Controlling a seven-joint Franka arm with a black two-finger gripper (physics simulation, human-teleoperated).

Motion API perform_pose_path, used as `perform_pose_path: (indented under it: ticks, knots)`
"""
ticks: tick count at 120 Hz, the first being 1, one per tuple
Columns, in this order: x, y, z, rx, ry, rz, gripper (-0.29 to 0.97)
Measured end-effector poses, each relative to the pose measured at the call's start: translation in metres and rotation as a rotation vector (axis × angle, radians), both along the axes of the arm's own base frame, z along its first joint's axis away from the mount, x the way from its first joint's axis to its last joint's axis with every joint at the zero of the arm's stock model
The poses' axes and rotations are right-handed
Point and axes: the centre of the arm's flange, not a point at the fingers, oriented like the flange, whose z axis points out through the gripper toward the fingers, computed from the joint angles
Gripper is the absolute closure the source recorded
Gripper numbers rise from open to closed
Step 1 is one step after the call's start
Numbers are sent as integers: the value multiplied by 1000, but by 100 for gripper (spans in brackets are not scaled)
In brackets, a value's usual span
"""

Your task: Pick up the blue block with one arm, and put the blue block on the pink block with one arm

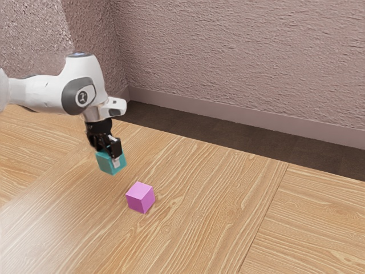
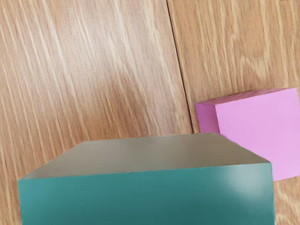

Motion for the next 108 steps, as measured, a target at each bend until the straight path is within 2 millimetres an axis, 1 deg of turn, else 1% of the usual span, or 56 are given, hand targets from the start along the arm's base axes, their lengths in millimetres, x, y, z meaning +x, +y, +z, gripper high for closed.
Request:
perform_pose_path:
  ticks: [5, 19, 30, 44, 53, 64, 78, 93, 108]
  knots:
    - [2, -8, -6, 0, 12, 30, 33]
    - [10, -20, -26, -1, 37, 112, 33]
    - [19, -36, -31, -1, 35, 153, 33]
    - [22, -45, -36, 11, 37, 209, 33]
    - [22, -51, -38, 39, 34, 217, 33]
    - [21, -65, -37, 59, 26, 219, 33]
    - [13, -82, -33, 82, 19, 215, 33]
    - [6, -92, -35, 93, 21, 193, 33]
    - [3, -96, -39, 93, 15, 162, 33]
